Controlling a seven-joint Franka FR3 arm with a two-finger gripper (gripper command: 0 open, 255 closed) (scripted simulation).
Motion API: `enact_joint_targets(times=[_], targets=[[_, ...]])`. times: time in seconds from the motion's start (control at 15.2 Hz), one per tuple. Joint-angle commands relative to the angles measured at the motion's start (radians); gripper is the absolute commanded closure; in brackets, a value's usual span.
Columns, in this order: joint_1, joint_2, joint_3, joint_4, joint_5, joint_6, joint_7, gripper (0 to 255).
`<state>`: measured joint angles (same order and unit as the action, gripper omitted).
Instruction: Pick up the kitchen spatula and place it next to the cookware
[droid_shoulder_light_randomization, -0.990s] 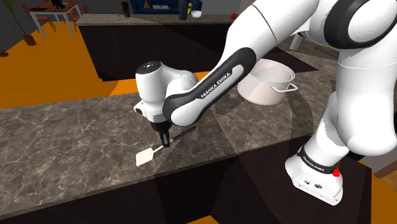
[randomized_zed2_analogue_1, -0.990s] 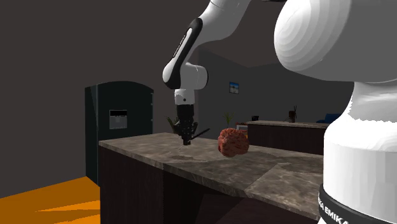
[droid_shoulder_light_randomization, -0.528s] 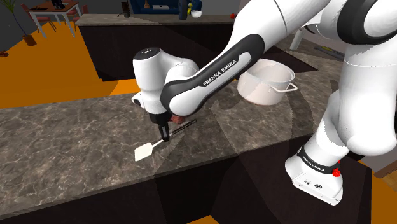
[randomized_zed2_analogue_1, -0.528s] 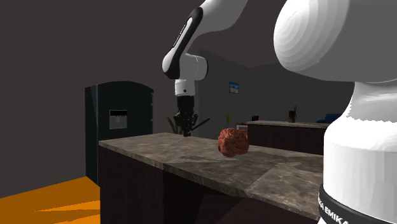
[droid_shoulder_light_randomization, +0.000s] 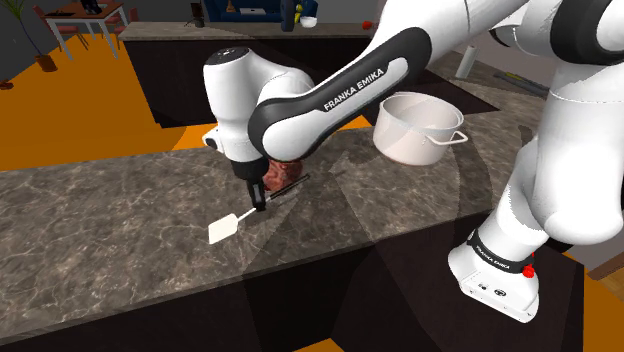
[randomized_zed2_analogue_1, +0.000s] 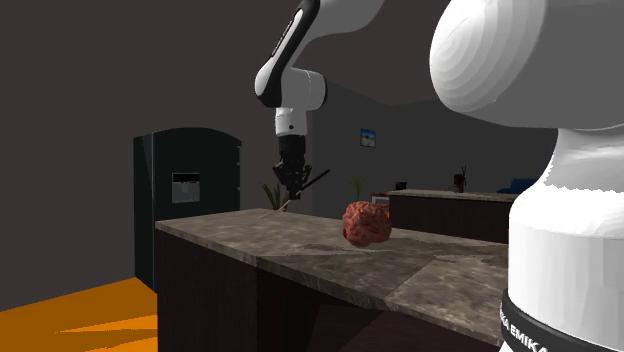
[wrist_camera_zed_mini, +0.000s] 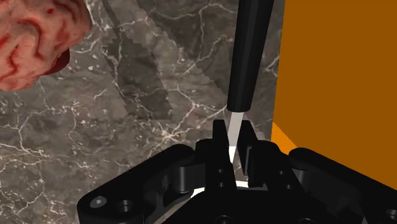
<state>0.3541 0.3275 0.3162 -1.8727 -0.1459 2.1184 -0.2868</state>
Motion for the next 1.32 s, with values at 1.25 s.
enact_joint_targets(times=[1.25], targets=[[-0.006,-0.099,0.015,0.161,0.044,-0.254,-0.032,255]])
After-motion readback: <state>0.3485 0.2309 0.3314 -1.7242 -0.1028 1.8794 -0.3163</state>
